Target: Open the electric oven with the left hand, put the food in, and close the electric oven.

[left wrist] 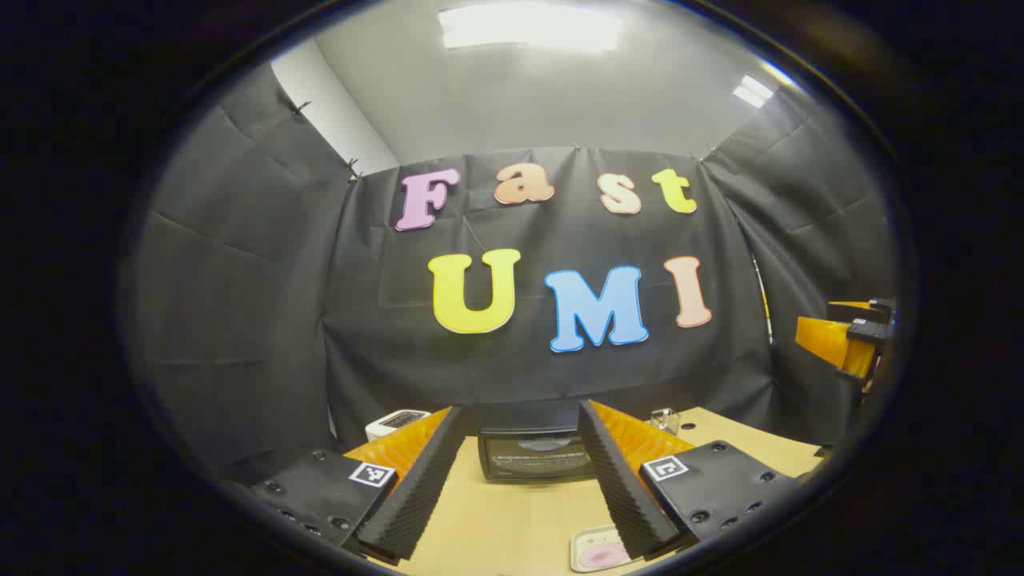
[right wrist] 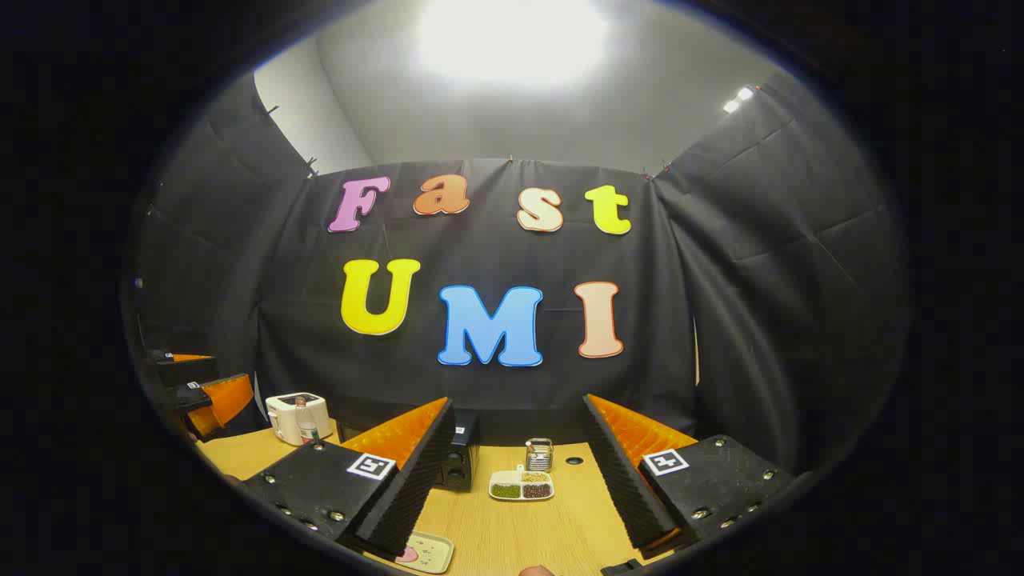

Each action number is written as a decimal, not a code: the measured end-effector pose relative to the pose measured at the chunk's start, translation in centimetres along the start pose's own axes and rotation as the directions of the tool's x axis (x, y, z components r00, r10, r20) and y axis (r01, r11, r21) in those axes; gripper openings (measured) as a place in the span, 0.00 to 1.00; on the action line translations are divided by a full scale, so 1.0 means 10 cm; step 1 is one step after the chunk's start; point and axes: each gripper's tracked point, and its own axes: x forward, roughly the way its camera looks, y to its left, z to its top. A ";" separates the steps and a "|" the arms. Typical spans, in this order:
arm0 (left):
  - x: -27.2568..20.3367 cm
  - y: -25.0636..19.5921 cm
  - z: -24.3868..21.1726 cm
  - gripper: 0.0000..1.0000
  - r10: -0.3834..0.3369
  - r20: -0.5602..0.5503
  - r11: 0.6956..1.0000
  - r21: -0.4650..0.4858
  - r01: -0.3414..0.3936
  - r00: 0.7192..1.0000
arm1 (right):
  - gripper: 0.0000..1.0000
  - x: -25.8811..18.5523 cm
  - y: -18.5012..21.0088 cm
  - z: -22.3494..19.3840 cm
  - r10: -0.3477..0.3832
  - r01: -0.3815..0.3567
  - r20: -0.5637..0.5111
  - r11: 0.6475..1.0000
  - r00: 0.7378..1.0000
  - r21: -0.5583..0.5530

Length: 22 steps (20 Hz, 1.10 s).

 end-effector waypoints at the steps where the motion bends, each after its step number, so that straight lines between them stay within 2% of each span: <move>1: -0.01 0.00 0.00 0.91 0.003 0.000 1.000 0.000 -0.003 1.000 | 0.97 0.01 -0.01 0.00 0.001 -0.001 0.002 1.000 1.000 0.002; 3: -0.02 -0.02 0.03 0.91 0.006 0.002 1.000 0.003 -0.006 1.000 | 0.97 0.02 -0.04 0.01 0.002 -0.002 0.005 1.000 1.000 0.003; 4: -0.03 -0.02 0.04 0.97 0.008 0.005 1.000 0.005 -0.008 1.000 | 0.97 0.02 -0.06 -0.01 0.004 -0.004 0.005 1.000 1.000 0.004; 9: -0.07 -0.12 0.09 0.96 0.011 0.020 1.000 0.025 -0.012 1.000 | 0.97 0.02 -0.13 -0.03 0.012 -0.012 0.007 1.000 1.000 0.011; 10: -0.07 -0.16 0.10 0.91 0.011 0.020 1.000 0.026 -0.011 1.000 | 0.97 0.02 -0.15 -0.04 0.013 -0.013 0.006 1.000 1.000 0.012; 11: -0.08 -0.18 0.09 1.00 0.011 0.018 1.000 0.026 -0.012 1.000 | 0.97 0.03 -0.17 -0.04 0.015 -0.015 0.006 1.000 1.000 0.013; 18: -0.03 -0.33 0.08 1.00 0.032 0.013 0.999 0.019 -0.032 0.999 | 0.97 0.07 -0.24 -0.10 0.054 -0.054 0.008 0.998 0.999 0.016; 19: 0.00 -0.33 0.06 0.97 0.039 0.014 0.999 0.017 -0.040 0.999 | 0.97 0.07 -0.23 -0.11 0.068 -0.068 0.009 0.997 0.998 0.024; 22: 0.17 -0.34 0.05 1.00 0.056 0.010 0.998 0.004 -0.056 0.998 | 0.97 0.13 -0.26 -0.14 0.083 -0.084 0.013 0.996 0.996 0.024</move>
